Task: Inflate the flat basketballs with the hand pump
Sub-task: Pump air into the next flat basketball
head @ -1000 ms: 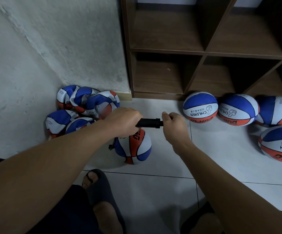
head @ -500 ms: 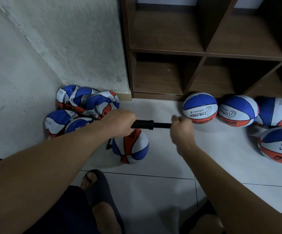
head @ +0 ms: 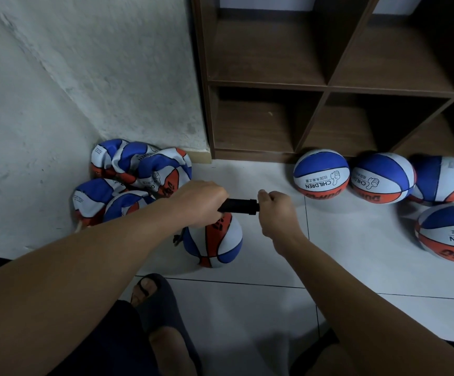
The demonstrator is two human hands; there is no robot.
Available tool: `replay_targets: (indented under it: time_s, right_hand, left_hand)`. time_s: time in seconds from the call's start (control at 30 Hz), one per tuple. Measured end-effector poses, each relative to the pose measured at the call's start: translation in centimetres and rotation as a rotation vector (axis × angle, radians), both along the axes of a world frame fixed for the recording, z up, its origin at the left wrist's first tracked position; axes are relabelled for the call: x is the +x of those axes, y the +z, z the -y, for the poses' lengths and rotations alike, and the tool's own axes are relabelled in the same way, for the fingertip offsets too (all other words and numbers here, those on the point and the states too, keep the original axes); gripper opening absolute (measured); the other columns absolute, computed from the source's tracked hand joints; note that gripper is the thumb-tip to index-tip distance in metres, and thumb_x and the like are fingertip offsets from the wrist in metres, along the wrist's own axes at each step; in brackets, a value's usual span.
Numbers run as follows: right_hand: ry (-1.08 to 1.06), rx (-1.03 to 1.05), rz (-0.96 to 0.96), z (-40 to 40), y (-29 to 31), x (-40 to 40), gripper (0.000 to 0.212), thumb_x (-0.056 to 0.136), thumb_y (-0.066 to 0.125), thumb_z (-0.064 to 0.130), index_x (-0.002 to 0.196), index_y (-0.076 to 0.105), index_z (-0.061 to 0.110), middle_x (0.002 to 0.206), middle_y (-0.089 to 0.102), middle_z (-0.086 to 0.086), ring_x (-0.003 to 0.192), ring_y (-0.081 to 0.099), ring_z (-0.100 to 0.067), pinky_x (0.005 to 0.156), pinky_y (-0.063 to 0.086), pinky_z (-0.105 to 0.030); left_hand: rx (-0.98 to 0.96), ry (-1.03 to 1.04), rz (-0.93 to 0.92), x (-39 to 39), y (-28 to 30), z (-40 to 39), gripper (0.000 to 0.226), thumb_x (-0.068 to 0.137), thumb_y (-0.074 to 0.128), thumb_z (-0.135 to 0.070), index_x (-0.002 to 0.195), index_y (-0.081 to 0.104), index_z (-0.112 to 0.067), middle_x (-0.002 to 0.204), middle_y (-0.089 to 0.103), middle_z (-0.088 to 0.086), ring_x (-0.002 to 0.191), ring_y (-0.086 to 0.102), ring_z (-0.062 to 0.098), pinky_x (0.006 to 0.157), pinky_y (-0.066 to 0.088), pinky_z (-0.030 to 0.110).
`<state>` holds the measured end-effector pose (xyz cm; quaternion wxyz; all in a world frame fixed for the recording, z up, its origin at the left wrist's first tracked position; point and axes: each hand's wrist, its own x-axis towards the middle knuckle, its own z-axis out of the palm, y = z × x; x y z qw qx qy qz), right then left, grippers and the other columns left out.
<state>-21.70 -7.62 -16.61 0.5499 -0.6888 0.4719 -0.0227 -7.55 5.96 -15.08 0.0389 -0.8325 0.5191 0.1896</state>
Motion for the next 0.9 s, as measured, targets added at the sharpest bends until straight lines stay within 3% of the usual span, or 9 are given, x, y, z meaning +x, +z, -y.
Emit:
replay_targets:
  time_s: [0.13, 0.27, 0.4, 0.53, 0.7, 0.9]
  right_hand:
    - [-0.065, -0.016, -0.023, 2.7, 1.0, -0.6, 0.037, 0.11, 0.05, 0.036, 0.092, 0.058, 0.004, 0.074, 0.052, -0.008, 0.069, 0.051, -0.025, 0.064, 0.047, -0.042]
    - [-0.2, 0.042, 0.019, 5.7, 2.1, -1.2, 0.021, 0.105, 0.057, 0.027, 0.091, 0.056, 0.012, 0.085, 0.048, -0.011, 0.071, 0.044, -0.025, 0.056, 0.04, -0.036]
    - [-0.231, -0.04, 0.033, 4.7, 2.2, -0.9, 0.021, 0.105, 0.054, 0.022, 0.085, 0.054, 0.017, 0.093, 0.055, -0.011, 0.077, 0.048, -0.024, 0.067, 0.048, -0.043]
    - [-0.186, -0.154, 0.077, 3.0, 2.7, -0.5, 0.023, 0.111, 0.05, 0.028, 0.102, 0.06, 0.009, 0.086, 0.054, -0.001, 0.076, 0.052, -0.016, 0.079, 0.055, -0.044]
    - [-0.109, -0.154, 0.082, 0.9, 2.5, 0.2, 0.036, 0.112, 0.047, 0.033, 0.097, 0.06, 0.003, 0.073, 0.053, -0.004, 0.065, 0.05, -0.019, 0.059, 0.039, -0.033]
    - [-0.064, -0.093, 0.051, -0.1, 1.6, 0.5, 0.038, 0.112, 0.047, 0.037, 0.097, 0.063, 0.006, 0.074, 0.057, -0.006, 0.066, 0.053, -0.02, 0.06, 0.041, -0.035]
  left_hand:
    - [-0.028, 0.063, 0.006, 1.8, 0.1, -1.2, 0.027, 0.102, 0.064, -0.034, 0.076, 0.056, -0.032, 0.07, 0.063, -0.005, 0.059, 0.063, 0.013, 0.052, 0.05, 0.034]
    - [-0.048, 0.145, 0.046, 3.7, 0.0, -2.4, 0.033, 0.101, 0.063, -0.04, 0.071, 0.052, -0.03, 0.067, 0.062, -0.005, 0.058, 0.06, 0.012, 0.053, 0.047, 0.032]
    - [-0.012, 0.141, 0.02, 2.6, -0.3, -1.8, 0.026, 0.101, 0.064, -0.036, 0.076, 0.057, -0.029, 0.071, 0.063, -0.004, 0.061, 0.062, 0.014, 0.054, 0.047, 0.032]
    - [-0.082, 0.106, 0.025, 1.0, 0.2, -0.2, 0.014, 0.097, 0.066, -0.026, 0.085, 0.061, -0.029, 0.072, 0.062, -0.005, 0.061, 0.062, 0.014, 0.054, 0.051, 0.034]
    - [-0.082, 0.058, 0.035, 0.2, 1.3, 0.7, 0.014, 0.096, 0.067, -0.022, 0.087, 0.058, -0.028, 0.073, 0.059, -0.005, 0.062, 0.058, 0.014, 0.052, 0.04, 0.031]
    - [-0.068, 0.028, 0.019, -0.6, 1.4, 0.7, 0.011, 0.099, 0.066, -0.023, 0.091, 0.059, -0.027, 0.075, 0.058, -0.005, 0.063, 0.057, 0.013, 0.052, 0.038, 0.03]
